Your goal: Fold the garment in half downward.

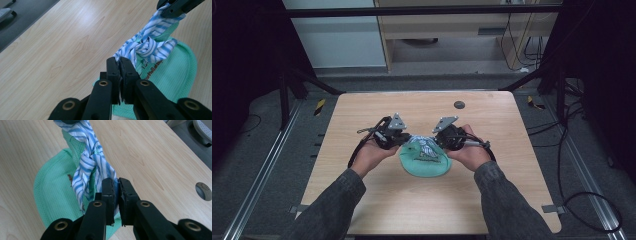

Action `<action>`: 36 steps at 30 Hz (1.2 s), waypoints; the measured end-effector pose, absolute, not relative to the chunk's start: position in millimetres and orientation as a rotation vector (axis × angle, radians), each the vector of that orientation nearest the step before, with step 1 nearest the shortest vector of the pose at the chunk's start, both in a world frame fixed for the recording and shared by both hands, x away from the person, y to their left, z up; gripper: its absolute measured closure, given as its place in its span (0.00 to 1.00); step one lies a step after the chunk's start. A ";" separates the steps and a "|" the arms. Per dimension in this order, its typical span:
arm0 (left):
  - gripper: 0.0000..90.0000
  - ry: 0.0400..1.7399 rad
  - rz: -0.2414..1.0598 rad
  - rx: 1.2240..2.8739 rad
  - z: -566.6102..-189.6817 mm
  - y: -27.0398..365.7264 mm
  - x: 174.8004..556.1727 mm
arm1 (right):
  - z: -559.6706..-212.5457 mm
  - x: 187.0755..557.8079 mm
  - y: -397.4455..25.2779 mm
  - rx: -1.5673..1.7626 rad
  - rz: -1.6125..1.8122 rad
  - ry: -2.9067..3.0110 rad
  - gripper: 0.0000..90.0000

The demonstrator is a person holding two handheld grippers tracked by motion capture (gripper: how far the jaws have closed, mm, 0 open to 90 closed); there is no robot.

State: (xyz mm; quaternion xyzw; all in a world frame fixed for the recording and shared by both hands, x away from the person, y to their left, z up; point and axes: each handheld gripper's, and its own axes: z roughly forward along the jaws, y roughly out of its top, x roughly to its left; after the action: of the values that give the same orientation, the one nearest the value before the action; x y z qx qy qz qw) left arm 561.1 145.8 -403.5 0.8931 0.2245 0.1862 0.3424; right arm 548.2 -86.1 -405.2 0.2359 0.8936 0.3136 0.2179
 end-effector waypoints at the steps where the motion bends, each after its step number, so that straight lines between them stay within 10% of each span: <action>1: 0.97 0.590 0.482 2.319 -404.5 146.1 560.5 | -405.7 547.2 -86.1 0.657 0.870 2.475 0.93; 36: 0.96 0.583 0.437 2.317 -429.9 144.7 539.6 | -427.6 524.3 -90.9 0.638 0.853 2.513 0.90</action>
State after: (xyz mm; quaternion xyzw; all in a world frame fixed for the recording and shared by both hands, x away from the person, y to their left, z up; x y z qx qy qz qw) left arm 539.6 144.7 -429.9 0.8940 0.2251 0.1685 0.3489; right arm 524.3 -90.9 -427.6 0.2286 0.9013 0.3058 0.2045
